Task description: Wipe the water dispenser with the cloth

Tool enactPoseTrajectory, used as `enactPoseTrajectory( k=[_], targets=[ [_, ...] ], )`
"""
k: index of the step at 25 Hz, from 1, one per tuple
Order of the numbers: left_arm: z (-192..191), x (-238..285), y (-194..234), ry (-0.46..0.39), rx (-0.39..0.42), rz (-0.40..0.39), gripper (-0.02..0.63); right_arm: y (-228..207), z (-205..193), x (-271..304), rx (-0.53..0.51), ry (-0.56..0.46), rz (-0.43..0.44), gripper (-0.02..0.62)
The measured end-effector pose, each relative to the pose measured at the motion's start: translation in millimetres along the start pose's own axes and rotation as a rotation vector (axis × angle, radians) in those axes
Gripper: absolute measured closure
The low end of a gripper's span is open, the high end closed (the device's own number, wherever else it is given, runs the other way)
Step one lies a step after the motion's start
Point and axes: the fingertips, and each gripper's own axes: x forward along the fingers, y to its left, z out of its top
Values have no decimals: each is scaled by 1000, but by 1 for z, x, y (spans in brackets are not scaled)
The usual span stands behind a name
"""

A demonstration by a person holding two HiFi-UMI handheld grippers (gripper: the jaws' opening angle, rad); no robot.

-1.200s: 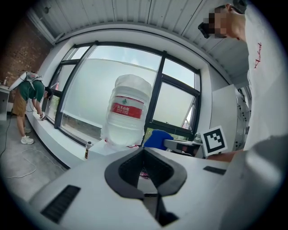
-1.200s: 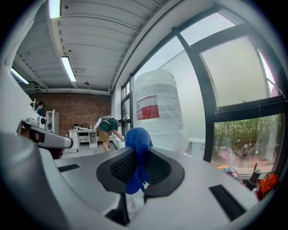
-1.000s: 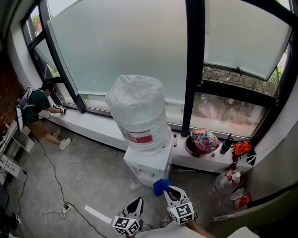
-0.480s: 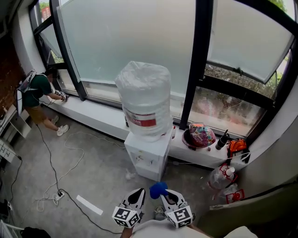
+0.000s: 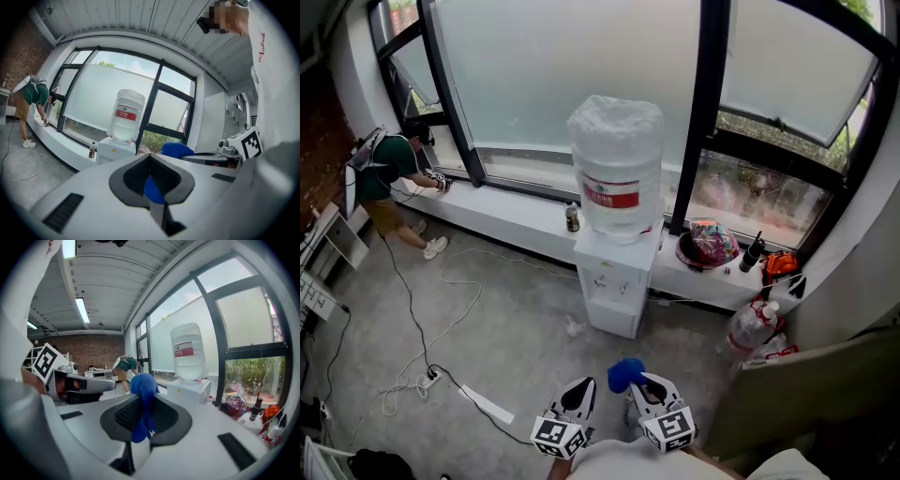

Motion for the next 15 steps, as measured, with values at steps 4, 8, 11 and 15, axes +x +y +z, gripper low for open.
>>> enactPoseTrajectory(
  k=[4, 8, 11, 15],
  targets=[
    [-11, -37, -15, -6, 0, -27, 594, 39, -13, -29, 5, -7, -12, 541],
    [-18, -67, -35, -2, 23, -61, 594, 61, -20, -54, 7, -18, -43, 541],
    [-25, -94, -46, -1, 24, -67, 594, 82, -23, -71, 1, -27, -50, 541],
    [-35, -120, -58, 2, 20, -65, 594, 103, -31, -94, 13, -29, -56, 541]
  ],
)
